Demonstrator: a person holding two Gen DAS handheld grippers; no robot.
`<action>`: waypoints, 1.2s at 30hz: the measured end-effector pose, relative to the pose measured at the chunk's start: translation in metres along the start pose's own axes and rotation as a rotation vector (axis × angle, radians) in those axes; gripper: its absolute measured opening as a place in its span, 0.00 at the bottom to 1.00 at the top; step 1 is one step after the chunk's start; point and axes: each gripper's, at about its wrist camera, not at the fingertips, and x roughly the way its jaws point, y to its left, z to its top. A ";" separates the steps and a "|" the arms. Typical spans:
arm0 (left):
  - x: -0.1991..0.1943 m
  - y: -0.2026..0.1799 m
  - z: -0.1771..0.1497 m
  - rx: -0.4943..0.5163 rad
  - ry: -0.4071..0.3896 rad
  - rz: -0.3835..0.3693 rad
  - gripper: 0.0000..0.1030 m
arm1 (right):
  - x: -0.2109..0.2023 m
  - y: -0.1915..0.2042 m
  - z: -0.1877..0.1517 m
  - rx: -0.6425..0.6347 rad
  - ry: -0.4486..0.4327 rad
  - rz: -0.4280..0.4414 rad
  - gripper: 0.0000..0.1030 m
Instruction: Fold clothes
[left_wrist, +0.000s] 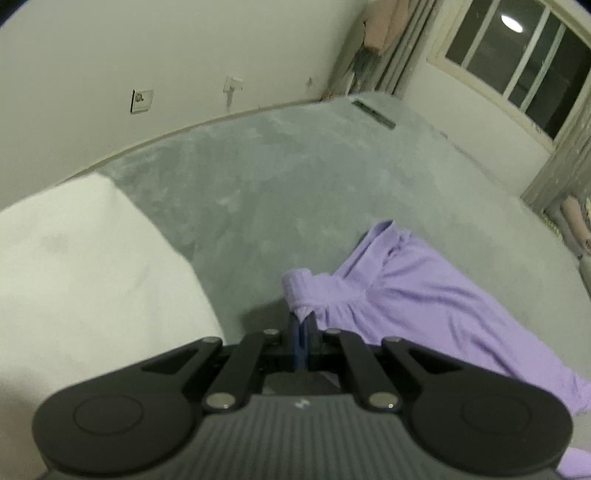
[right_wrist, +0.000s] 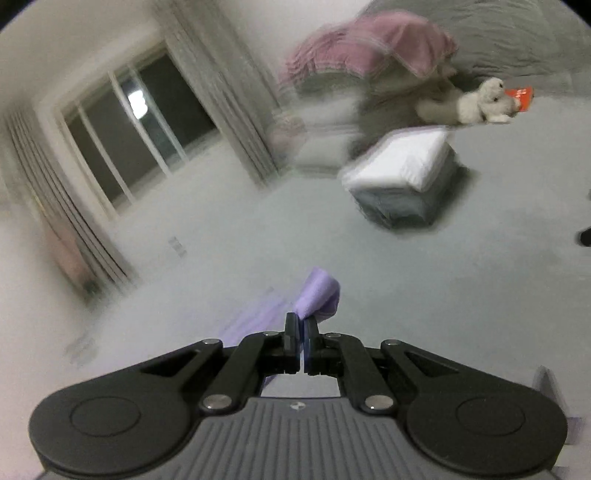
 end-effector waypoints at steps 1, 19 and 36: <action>0.001 -0.001 -0.002 0.011 0.009 0.006 0.01 | 0.008 -0.001 -0.008 -0.047 0.056 -0.059 0.04; 0.001 0.001 -0.014 0.113 0.068 0.025 0.02 | -0.007 -0.005 -0.033 -0.338 0.166 -0.228 0.11; -0.021 -0.003 -0.008 0.114 -0.025 0.049 0.11 | 0.000 0.024 -0.071 -0.653 0.418 -0.141 0.21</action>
